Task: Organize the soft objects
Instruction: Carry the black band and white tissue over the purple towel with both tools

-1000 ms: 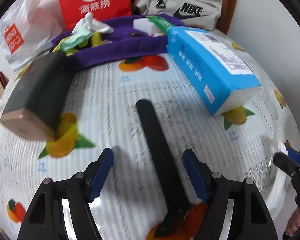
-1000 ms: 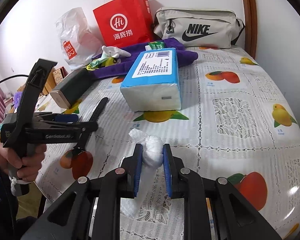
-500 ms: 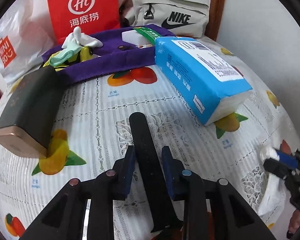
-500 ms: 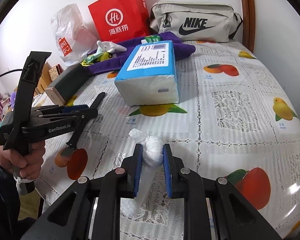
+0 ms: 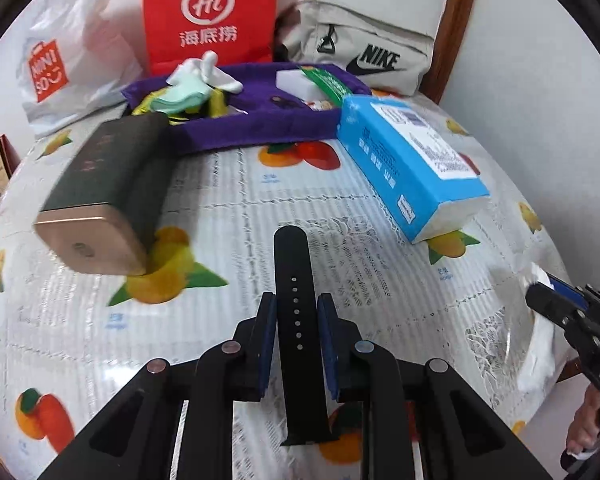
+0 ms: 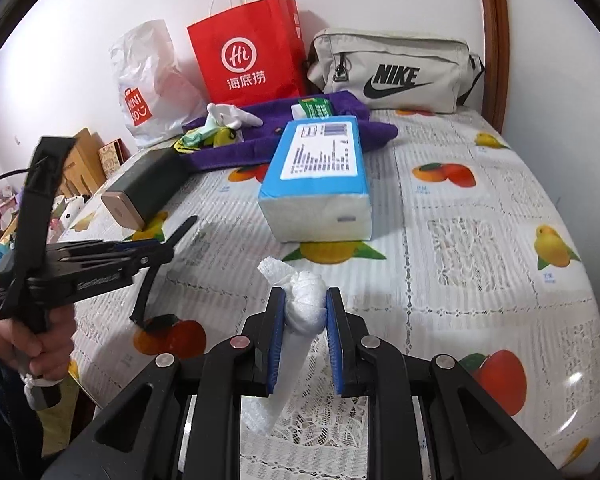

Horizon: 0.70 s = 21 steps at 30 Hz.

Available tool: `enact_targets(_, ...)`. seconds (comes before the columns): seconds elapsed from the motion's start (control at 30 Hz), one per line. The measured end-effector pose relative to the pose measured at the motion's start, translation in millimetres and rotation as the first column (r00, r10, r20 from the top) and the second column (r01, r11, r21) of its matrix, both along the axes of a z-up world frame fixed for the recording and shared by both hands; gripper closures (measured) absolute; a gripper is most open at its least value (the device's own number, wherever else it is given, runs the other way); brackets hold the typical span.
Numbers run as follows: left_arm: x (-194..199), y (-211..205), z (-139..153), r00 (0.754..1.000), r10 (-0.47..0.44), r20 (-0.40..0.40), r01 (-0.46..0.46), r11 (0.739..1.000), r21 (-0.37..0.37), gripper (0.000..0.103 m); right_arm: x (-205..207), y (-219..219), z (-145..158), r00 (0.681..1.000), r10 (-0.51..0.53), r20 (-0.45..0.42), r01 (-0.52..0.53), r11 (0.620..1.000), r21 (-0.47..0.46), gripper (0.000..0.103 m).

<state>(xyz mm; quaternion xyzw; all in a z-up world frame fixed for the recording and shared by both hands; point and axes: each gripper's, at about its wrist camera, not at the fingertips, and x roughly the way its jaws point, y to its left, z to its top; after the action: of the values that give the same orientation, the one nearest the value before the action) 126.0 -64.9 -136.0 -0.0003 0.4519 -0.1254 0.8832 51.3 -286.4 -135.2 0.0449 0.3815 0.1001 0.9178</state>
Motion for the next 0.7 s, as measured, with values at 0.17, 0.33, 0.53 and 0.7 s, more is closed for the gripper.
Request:
enact_targets(0.17,-8.4,19.3,15.2,0.999,0.03,0.024,-0.03,1.0,-0.009,0.083,4.0,3.7,10.1,1.0,0.001,0.021,0.0,1.0,-0.01,0.083)
enact_targets(0.33,-13.6,41.4,30.9,0.996,0.078,0.041,-0.077,0.997,-0.011,0.083,13.2,7.4,18.7,1.0,-0.002,0.027,0.002,1.0,-0.007,0.083)
enact_targets(0.53,-15.0,67.9,50.2,0.987,0.146,0.074,-0.144,0.989,-0.028,0.083,20.9,10.0,35.4,0.999,0.012,0.051,-0.012,1.0,-0.018,0.083)
enact_targets(0.7,-7.8,88.7,63.5,0.974,0.205,0.092,-0.202,0.979,-0.039,0.083,32.7,10.2,51.0,0.997,0.019,0.072,-0.018,1.0,-0.023,0.083)
